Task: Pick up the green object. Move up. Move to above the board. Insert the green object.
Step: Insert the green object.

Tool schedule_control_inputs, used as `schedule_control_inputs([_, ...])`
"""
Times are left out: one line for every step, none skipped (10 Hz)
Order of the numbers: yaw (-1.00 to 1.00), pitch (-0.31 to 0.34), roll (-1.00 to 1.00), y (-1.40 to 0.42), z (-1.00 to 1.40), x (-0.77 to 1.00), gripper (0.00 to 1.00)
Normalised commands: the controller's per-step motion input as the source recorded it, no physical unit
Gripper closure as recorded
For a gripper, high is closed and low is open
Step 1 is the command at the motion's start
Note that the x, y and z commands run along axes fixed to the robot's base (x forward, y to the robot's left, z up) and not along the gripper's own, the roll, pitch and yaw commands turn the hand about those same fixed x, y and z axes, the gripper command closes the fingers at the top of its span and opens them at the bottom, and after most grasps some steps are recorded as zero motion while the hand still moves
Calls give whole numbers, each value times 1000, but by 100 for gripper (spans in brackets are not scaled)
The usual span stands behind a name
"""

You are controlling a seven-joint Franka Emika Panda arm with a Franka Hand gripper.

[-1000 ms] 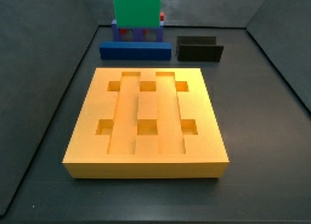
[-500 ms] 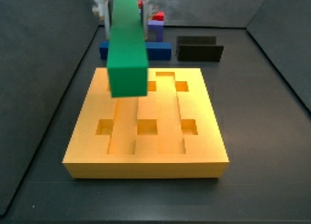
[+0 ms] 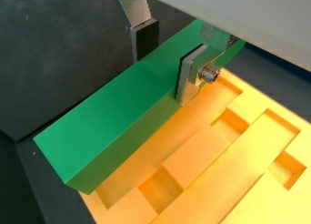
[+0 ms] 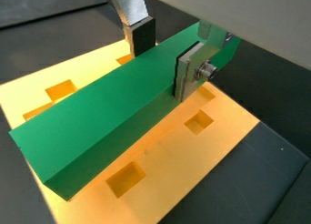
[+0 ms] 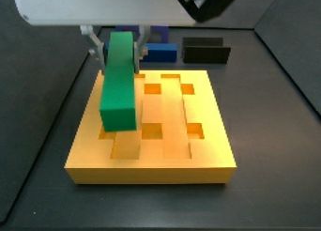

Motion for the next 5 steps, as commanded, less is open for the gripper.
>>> schedule_control_inputs([-291, 134, 106, 31, -569, 257, 100])
schedule_control_inputs([-146, 67, 99, 123, -357, 43, 100])
schedule_control_inputs([-86, 0, 46, 149, -200, 37, 100])
schedule_control_inputs([-243, -29, 79, 0, -217, 0, 100])
schedule_control_inputs([-411, -211, 70, 0, -214, -123, 100])
